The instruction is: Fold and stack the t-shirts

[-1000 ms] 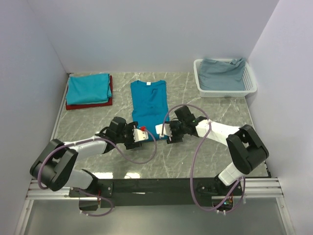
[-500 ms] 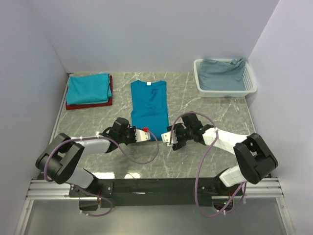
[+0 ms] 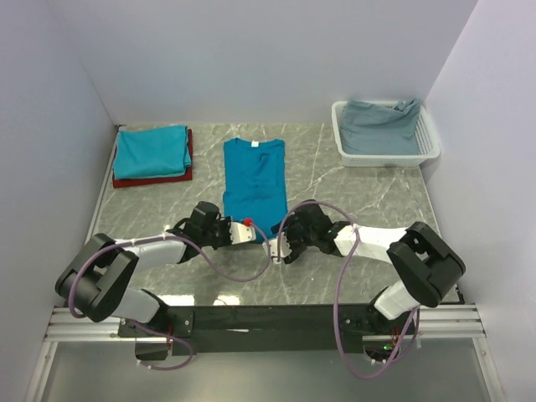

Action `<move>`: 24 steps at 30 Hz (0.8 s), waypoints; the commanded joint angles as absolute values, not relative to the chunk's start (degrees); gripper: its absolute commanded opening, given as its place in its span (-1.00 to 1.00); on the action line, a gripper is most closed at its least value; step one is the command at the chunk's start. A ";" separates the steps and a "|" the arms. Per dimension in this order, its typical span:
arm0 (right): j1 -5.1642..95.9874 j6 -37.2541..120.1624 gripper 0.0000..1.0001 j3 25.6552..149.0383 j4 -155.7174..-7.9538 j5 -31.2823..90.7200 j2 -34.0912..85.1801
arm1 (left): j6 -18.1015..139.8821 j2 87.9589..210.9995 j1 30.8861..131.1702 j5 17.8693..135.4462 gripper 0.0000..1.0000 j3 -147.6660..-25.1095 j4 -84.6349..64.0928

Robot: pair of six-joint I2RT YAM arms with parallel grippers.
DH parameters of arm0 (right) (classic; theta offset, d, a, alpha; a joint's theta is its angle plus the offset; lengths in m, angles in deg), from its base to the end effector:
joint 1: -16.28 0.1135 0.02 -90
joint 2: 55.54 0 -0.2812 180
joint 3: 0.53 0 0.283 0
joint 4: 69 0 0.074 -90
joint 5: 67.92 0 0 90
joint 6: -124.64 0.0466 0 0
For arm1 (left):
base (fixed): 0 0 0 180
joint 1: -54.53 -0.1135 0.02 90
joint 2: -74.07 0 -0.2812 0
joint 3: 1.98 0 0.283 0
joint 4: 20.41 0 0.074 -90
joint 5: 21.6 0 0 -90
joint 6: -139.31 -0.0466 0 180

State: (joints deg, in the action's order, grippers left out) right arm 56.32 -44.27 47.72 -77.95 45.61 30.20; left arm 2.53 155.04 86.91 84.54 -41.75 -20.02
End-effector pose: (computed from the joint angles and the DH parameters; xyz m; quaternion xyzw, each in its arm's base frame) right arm 0.2208 0.2099 0.1371 -0.8215 0.3966 0.0577 0.4056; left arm 0.2275 -0.1596 0.1260 0.6197 0.6593 -0.0762 0.4188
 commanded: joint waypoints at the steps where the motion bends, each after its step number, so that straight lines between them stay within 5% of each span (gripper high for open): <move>1: 57.15 -46.22 0.45 46.96 -74.65 42.74 32.09 | 3.61 152.13 87.14 87.55 -0.90 -41.46 -18.98; 5: 58.21 -46.93 0.31 46.34 -71.41 40.28 33.84 | 3.70 151.59 87.14 88.35 -0.92 -41.73 -18.28; 15: 58.65 -47.45 -1.00 47.13 -75.78 39.30 33.51 | 4.57 150.81 86.79 91.33 -0.99 -42.96 -13.80; 24: 61.27 -44.03 -1.00 42.04 -94.67 48.26 13.50 | 10.46 141.15 89.67 100.38 -0.99 -46.03 0.34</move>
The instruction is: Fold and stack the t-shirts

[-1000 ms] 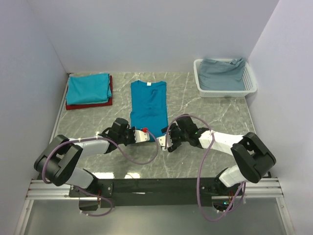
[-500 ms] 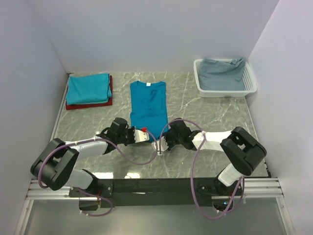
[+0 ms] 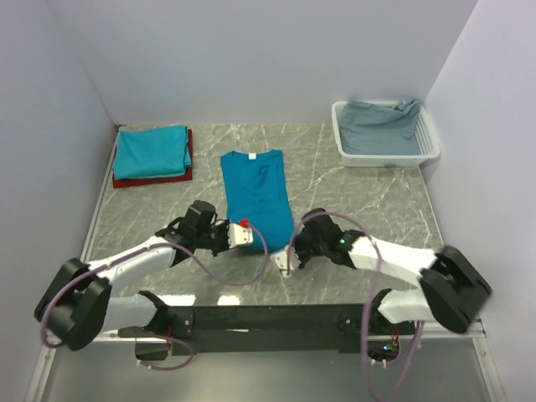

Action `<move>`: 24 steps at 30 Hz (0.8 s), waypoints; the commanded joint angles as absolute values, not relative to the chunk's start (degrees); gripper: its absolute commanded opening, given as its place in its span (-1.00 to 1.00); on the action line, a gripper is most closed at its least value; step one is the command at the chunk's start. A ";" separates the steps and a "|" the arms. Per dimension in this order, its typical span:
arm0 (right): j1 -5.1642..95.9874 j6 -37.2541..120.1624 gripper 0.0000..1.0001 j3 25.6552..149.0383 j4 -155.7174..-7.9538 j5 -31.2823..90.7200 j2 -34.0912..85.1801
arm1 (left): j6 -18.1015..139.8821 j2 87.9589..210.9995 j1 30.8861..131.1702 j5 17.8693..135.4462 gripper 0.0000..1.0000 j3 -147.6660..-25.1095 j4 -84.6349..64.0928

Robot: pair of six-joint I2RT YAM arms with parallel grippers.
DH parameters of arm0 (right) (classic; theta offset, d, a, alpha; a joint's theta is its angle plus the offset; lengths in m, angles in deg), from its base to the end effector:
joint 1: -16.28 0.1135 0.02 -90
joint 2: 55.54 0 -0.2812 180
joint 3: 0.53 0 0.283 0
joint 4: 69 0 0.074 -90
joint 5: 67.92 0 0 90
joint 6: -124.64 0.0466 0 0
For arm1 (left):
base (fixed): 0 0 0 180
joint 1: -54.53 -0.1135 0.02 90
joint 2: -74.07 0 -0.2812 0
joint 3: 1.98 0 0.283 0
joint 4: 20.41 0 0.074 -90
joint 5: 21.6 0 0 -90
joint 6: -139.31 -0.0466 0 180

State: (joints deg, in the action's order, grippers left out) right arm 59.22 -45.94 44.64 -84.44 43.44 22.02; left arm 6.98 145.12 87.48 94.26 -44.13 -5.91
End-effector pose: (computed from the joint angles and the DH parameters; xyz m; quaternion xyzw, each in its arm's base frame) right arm 0.1914 0.2013 0.1495 -0.8393 0.3751 0.0496 0.3904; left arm 0.2077 -0.1588 0.1630 0.6168 0.6548 -0.1733 0.4010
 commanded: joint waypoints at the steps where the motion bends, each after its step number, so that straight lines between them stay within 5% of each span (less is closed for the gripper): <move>1: 62.07 -43.41 -1.00 41.25 -96.34 48.70 11.20 | 11.25 140.35 90.64 101.08 -0.99 -45.69 2.19; 5: 65.59 -37.36 -1.00 41.33 -105.76 48.97 4.32 | 16.42 137.01 95.65 102.32 -0.99 -44.19 4.40; 13: 63.32 -28.48 -1.00 43.60 -101.11 45.19 2.03 | 15.39 133.92 96.89 95.04 -0.99 -45.32 1.50; 24: 47.05 -22.93 -1.00 64.61 -95.31 47.66 18.96 | 6.68 148.66 79.59 98.80 -0.99 -58.50 -4.12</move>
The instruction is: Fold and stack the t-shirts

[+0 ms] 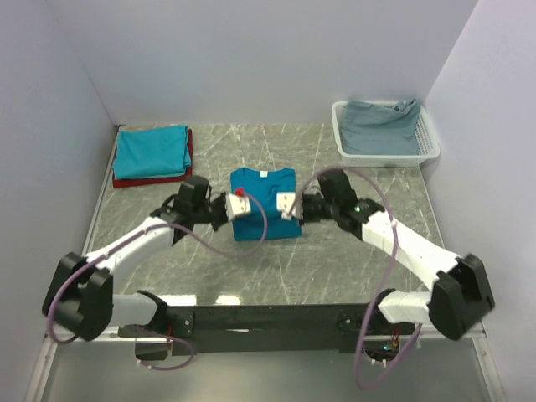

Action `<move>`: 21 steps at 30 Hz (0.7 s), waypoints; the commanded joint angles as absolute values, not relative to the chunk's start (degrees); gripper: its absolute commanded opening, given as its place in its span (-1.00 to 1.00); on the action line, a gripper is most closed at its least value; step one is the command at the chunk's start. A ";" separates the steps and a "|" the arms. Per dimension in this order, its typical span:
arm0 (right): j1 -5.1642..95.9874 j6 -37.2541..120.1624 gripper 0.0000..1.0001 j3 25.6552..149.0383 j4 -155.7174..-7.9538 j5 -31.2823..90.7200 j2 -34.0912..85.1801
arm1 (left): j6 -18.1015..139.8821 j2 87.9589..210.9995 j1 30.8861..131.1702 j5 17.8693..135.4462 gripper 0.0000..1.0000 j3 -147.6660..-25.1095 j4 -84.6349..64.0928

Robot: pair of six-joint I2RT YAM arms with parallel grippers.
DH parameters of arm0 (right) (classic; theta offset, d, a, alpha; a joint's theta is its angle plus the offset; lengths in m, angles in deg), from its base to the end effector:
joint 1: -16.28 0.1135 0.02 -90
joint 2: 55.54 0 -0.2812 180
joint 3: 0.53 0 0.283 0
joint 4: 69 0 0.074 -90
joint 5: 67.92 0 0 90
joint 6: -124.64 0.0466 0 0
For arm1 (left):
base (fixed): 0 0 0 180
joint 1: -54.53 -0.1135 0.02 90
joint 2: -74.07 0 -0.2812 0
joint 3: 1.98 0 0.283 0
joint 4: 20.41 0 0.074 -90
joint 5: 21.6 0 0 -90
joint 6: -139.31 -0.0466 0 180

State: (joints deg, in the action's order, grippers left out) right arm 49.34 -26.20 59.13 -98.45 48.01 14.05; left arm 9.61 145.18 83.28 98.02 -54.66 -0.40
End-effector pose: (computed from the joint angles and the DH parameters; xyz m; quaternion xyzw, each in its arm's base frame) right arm 0.2322 0.1754 0.2547 -0.7092 0.5313 0.0969 0.4531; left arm 0.2407 -0.1583 0.2189 0.5816 0.6573 -0.1890 0.4405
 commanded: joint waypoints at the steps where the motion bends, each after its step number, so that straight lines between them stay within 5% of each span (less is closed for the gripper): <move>1: 46.79 -21.88 -1.00 68.19 -94.61 47.48 20.82 | 6.51 150.26 78.79 98.81 -0.99 -60.86 -5.86; 11: 44.76 -15.11 -1.00 86.67 -89.86 38.34 42.09 | 8.53 170.55 73.87 95.29 -0.99 -75.47 -12.30; 21: 43.00 -12.03 -1.00 91.60 -87.75 33.86 49.14 | 8.97 180.15 73.07 92.30 -0.99 -85.30 -15.11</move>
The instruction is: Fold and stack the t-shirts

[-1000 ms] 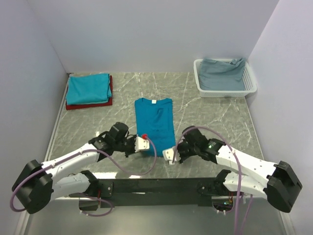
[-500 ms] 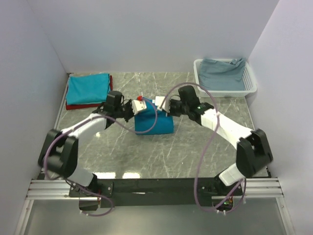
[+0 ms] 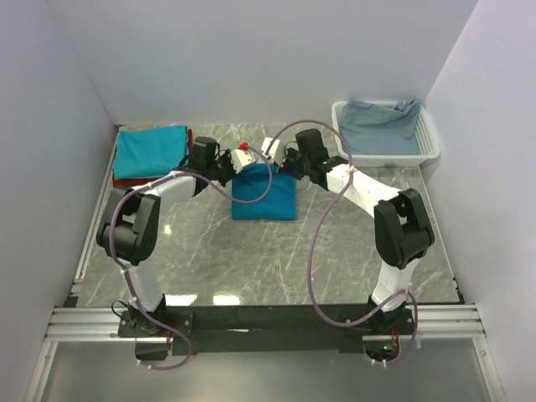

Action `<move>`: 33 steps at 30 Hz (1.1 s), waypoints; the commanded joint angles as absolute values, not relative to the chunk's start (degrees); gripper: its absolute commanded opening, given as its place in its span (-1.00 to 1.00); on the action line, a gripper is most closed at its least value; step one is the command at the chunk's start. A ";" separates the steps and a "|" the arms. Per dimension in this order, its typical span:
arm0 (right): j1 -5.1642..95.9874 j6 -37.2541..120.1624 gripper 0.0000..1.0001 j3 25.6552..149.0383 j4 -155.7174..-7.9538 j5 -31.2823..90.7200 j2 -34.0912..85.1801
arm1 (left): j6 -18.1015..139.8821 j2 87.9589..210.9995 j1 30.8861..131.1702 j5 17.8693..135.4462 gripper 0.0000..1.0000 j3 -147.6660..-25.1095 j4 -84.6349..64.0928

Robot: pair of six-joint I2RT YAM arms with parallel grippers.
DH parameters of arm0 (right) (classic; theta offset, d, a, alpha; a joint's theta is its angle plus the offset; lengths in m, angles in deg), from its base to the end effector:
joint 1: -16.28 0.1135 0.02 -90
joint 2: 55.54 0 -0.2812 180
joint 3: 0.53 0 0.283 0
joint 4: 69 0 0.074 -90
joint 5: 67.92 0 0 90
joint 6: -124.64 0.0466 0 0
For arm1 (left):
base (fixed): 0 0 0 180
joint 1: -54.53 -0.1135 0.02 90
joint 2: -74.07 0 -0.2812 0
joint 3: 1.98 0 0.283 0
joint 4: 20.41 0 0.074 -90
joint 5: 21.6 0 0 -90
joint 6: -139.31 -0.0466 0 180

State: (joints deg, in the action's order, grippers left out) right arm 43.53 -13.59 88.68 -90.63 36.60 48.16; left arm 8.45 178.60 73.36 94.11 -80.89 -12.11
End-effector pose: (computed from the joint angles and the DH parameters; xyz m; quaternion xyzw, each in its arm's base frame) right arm 0.4008 0.2195 0.2457 -0.5866 0.6643 0.0290 0.4624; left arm 0.4118 -0.1618 0.1986 0.5189 0.6943 -0.1052 0.4874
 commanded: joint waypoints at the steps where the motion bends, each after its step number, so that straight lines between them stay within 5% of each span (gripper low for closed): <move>1: 42.92 -11.77 -1.00 92.13 -87.57 33.86 49.58 | 9.14 180.94 73.07 92.04 -0.99 -86.19 -14.33; 14: 42.56 -9.57 -1.00 95.82 -89.33 30.78 54.06 | 12.39 189.29 73.07 90.99 -0.89 -93.05 -13.53; 17: 42.65 -9.04 -1.00 97.05 -90.12 29.38 55.46 | 14.94 190.96 73.16 89.94 -0.67 -95.34 -13.70; 20: 42.56 -5.89 -0.98 98.37 -88.37 25.62 57.92 | 20.72 192.63 73.60 85.20 -0.22 -98.94 -13.79; 22: 42.83 -1.67 -0.37 101.44 -87.75 22.88 60.20 | 27.91 192.64 73.78 79.31 0.03 -101.93 -12.74; 23: 43.00 -0.53 -0.36 102.67 -87.83 20.87 62.22 | 29.17 191.42 73.78 77.55 0.13 -102.02 -13.17; 24: 43.00 2.18 -0.37 104.33 -87.40 17.28 62.93 | 29.97 190.19 73.78 73.19 0.49 -100.89 -13.79; 26: 42.57 3.87 -0.32 104.61 -86.34 14.44 62.86 | 35.58 185.46 72.99 69.12 0.90 -99.13 -16.42; 28: 41.51 4.40 -0.07 101.29 -84.24 14.34 60.06 | 39.97 182.19 71.15 68.57 0.99 -97.19 -15.91; 33: 39.05 7.90 -0.04 98.20 -90.01 23.81 55.30 | 48.95 174.36 67.19 77.78 0.99 -92.44 -14.24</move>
